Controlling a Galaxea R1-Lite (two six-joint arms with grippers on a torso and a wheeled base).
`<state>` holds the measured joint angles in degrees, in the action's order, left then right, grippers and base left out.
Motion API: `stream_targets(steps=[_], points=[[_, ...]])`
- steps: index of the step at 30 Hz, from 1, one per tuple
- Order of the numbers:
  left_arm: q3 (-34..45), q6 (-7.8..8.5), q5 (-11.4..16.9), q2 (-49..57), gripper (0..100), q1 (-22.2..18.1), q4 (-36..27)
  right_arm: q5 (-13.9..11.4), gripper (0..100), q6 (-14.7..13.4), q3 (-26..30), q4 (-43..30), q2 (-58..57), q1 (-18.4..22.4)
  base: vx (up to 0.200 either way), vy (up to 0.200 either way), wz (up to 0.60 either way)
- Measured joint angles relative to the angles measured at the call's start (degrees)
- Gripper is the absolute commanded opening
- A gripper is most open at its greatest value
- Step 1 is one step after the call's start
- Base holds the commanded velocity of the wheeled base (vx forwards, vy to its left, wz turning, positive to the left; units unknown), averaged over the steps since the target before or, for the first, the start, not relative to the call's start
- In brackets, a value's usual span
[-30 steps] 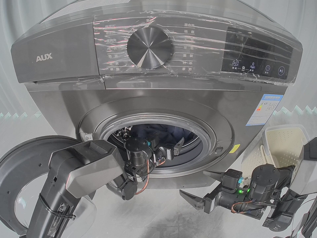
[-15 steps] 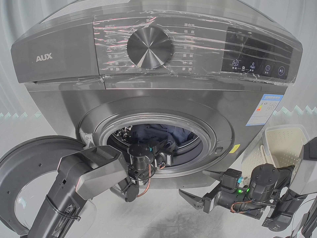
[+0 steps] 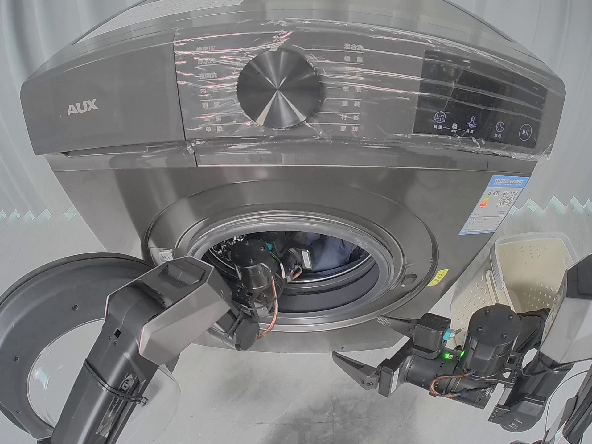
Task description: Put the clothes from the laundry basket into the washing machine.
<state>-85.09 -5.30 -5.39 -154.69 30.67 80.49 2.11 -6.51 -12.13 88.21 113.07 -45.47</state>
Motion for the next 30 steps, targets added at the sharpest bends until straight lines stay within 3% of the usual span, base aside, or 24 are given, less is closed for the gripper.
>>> stream_targets(steps=[9, 10, 20, 30], points=[[-6.41, -0.38, -0.99, -1.02, 0, -3.04, -0.74, 0.0, 100, -0.06, -0.02, 0.02, 0.2, 0.05, 0.0, 0.0, 0.0], [-6.52, -0.39, -0.99, -1.13, 100, -3.11, -0.77, 0.0, 100, -0.06, -0.02, 0.02, 0.22, 0.05, 0.0, 0.0, 0.0], [-4.79, -1.16, -1.23, -0.5, 100, -2.6, -0.51, 0.0, 100, -0.06, 0.0, 0.02, 0.27, 0.16, 0.0, 0.0, 0.0], [10.15, -1.18, -0.95, 6.45, 100, 0.72, 1.04, -0.01, 100, -0.09, 0.39, 0.0, 0.24, 0.16, 0.0, 0.0, 0.0]])
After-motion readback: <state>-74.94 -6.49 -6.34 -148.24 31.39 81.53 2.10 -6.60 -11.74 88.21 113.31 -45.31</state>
